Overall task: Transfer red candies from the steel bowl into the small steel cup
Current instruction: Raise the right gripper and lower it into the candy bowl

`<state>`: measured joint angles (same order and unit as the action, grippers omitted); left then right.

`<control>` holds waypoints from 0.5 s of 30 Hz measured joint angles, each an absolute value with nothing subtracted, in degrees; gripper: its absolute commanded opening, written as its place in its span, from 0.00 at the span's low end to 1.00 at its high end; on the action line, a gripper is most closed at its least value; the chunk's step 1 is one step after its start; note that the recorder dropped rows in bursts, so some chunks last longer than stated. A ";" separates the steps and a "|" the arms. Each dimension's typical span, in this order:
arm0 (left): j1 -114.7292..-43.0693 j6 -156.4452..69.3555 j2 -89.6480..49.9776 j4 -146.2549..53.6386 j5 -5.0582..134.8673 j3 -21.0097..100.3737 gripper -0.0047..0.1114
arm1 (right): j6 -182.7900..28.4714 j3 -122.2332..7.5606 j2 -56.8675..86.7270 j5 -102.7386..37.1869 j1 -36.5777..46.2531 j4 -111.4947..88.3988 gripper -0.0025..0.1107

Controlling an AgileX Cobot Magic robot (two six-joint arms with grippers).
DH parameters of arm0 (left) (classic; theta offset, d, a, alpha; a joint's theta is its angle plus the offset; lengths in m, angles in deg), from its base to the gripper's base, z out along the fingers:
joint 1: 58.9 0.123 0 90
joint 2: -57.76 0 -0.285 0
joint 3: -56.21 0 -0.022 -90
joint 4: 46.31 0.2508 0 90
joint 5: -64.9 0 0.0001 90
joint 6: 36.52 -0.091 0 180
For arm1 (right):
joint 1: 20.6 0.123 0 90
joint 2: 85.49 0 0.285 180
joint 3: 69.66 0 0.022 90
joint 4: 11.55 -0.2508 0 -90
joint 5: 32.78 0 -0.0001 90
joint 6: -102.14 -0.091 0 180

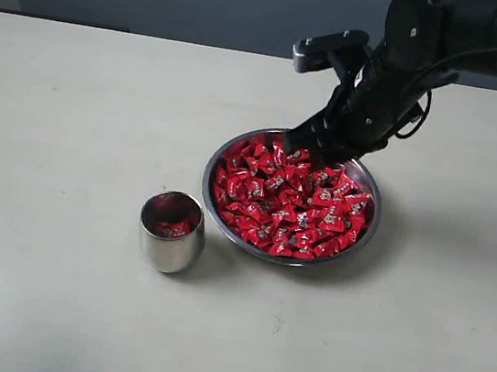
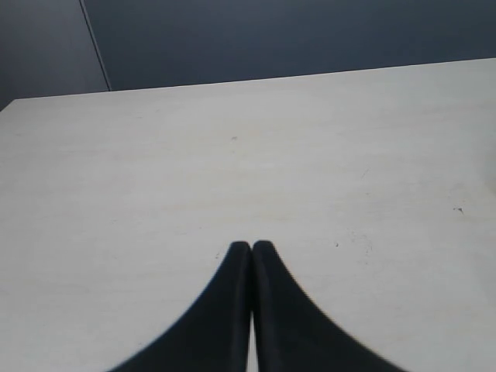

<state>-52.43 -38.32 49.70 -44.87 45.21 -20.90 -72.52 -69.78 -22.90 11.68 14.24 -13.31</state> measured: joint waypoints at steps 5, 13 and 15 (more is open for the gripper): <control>-52.43 -38.32 49.70 -44.87 45.21 -20.90 0.04 | -74.69 -69.69 -28.46 13.95 14.24 -11.55 0.35; -52.43 -38.32 49.70 -44.87 45.21 -20.90 0.04 | -77.86 -69.69 -30.23 16.02 14.20 -7.68 0.35; -52.43 -38.32 49.70 -44.87 45.21 -20.90 0.04 | -77.86 -69.69 -30.27 16.18 14.20 -7.68 0.35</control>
<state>-52.43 -38.32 49.70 -44.87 45.21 -20.90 -77.86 -69.69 -30.27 16.18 14.20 -7.68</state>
